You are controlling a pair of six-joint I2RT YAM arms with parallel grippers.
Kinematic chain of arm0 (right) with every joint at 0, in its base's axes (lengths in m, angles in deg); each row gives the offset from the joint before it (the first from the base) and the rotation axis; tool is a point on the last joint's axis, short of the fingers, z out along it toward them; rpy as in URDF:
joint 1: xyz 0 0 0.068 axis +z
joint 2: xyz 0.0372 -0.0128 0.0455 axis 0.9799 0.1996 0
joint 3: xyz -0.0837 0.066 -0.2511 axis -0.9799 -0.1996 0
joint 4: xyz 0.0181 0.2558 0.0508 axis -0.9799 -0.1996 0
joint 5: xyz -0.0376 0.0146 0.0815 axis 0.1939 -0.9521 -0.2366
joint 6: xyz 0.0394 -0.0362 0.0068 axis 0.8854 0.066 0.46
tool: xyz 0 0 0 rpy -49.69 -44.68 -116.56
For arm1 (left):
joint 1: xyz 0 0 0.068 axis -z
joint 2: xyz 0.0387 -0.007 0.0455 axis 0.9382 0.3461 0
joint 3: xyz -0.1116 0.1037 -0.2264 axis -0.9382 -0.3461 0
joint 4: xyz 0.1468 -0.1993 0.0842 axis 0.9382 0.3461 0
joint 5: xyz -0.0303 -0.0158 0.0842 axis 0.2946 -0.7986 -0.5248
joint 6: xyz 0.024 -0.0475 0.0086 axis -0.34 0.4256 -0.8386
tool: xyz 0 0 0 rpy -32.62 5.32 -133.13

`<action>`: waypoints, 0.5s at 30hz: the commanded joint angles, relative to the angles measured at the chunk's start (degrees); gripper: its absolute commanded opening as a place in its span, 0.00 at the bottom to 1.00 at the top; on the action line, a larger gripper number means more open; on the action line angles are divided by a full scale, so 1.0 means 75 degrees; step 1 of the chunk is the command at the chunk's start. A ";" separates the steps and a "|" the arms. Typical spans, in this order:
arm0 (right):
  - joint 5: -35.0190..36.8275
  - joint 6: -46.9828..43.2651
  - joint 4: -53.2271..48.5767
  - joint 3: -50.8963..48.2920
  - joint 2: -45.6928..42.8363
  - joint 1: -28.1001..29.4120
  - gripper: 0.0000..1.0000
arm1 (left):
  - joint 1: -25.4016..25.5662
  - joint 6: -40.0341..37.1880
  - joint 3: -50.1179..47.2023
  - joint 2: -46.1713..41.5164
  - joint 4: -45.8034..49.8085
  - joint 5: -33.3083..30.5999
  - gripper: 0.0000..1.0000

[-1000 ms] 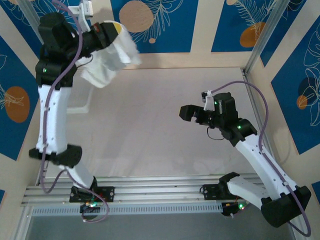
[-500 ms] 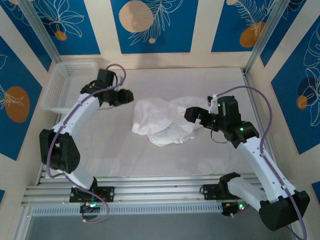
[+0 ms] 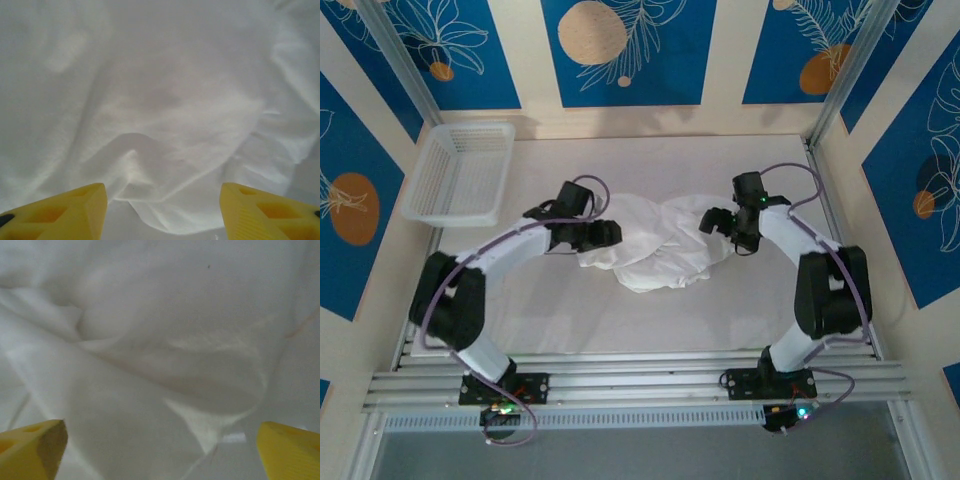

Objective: Fold the inside-out t-shirt

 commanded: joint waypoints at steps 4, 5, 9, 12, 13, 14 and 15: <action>-0.1754 -0.0241 0.0121 0.0539 0.0759 0.0222 0.11 | 0.0002 0.0565 0.0089 0.1184 -0.1474 0.0636 0.51; -0.1687 -0.0227 0.0122 0.0492 0.0577 0.0219 0.00 | 0.0001 0.0574 0.0121 0.1199 -0.1462 0.0593 0.37; -0.1168 -0.0278 0.0033 0.0219 -0.0564 0.0186 0.00 | -0.0065 0.0338 0.0295 0.0930 -0.1067 0.0342 0.00; -0.0991 -0.0259 -0.0119 0.0045 -0.1499 0.0079 0.00 | -0.0255 0.0245 0.0383 0.0555 -0.0816 0.0585 0.00; -0.0937 -0.0248 -0.0194 0.0020 -0.1776 0.0063 0.00 | -0.0322 0.0230 0.0431 0.0387 -0.0701 0.0634 0.00; -0.0832 -0.0264 -0.0276 0.0006 -0.2123 0.0043 0.00 | -0.0401 0.0174 0.0515 0.0161 -0.0520 0.0660 0.00; -0.0721 -0.0251 -0.0363 0.0015 -0.2476 0.0023 0.00 | -0.0454 0.0099 0.0608 -0.0107 -0.0324 0.0666 0.00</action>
